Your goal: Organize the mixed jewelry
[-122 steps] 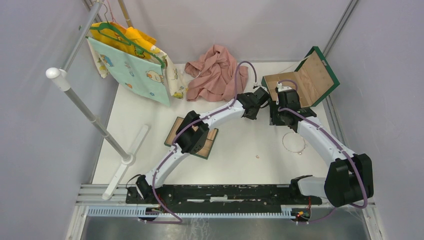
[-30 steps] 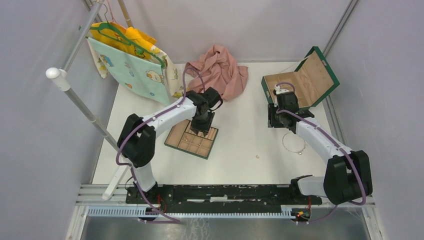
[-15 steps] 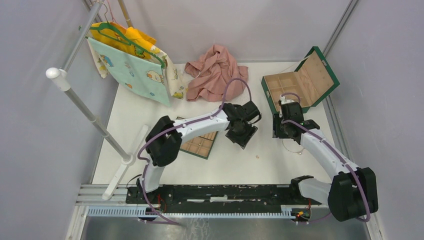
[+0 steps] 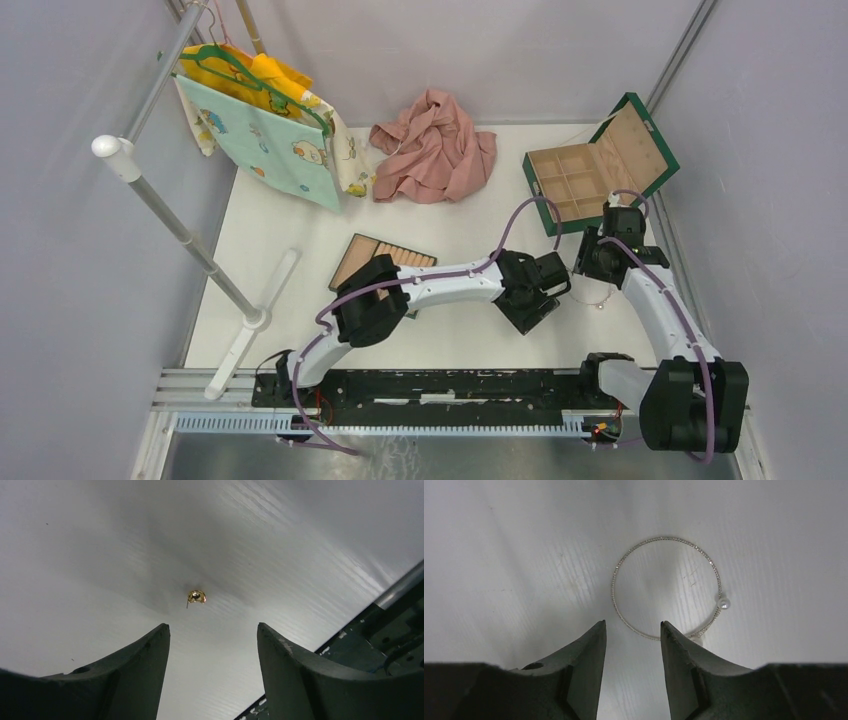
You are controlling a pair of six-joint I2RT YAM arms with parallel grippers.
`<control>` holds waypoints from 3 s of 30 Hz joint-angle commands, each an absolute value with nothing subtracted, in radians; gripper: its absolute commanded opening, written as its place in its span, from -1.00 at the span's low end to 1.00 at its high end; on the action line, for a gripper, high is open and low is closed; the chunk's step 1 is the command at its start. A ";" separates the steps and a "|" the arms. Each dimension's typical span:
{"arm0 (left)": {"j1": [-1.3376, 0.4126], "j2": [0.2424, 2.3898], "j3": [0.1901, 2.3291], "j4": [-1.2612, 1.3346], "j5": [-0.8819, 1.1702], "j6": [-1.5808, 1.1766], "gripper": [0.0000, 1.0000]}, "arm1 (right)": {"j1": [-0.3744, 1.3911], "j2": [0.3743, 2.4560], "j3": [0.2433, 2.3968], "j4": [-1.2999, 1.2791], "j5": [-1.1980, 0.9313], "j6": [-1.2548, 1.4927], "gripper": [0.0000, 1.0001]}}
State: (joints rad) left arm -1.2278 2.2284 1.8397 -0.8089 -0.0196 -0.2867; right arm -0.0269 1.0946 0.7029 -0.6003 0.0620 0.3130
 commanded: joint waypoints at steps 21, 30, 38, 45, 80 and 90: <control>-1.229 2.300 1.863 -0.752 -0.231 -0.352 -0.15 | -0.041 1.016 0.758 -0.628 0.088 0.308 0.00; -1.229 2.301 1.861 -0.758 -0.213 -0.330 -0.41 | -0.042 1.028 0.762 -0.617 0.077 0.311 0.00; -1.230 2.299 1.862 -0.758 -0.223 -0.315 -0.47 | -0.043 1.029 0.761 -0.610 0.069 0.321 0.00; -1.226 2.276 1.861 -0.760 -0.258 -0.305 -0.64 | -0.042 1.029 0.764 -0.599 0.065 0.333 0.00; -1.019 2.037 1.713 -0.851 -0.195 -0.435 0.06 | -0.041 1.124 0.806 -0.524 0.039 0.344 0.00; -1.049 2.253 1.944 -0.915 -0.193 -0.538 0.16 | -0.041 1.132 0.811 -0.547 0.037 0.330 -0.01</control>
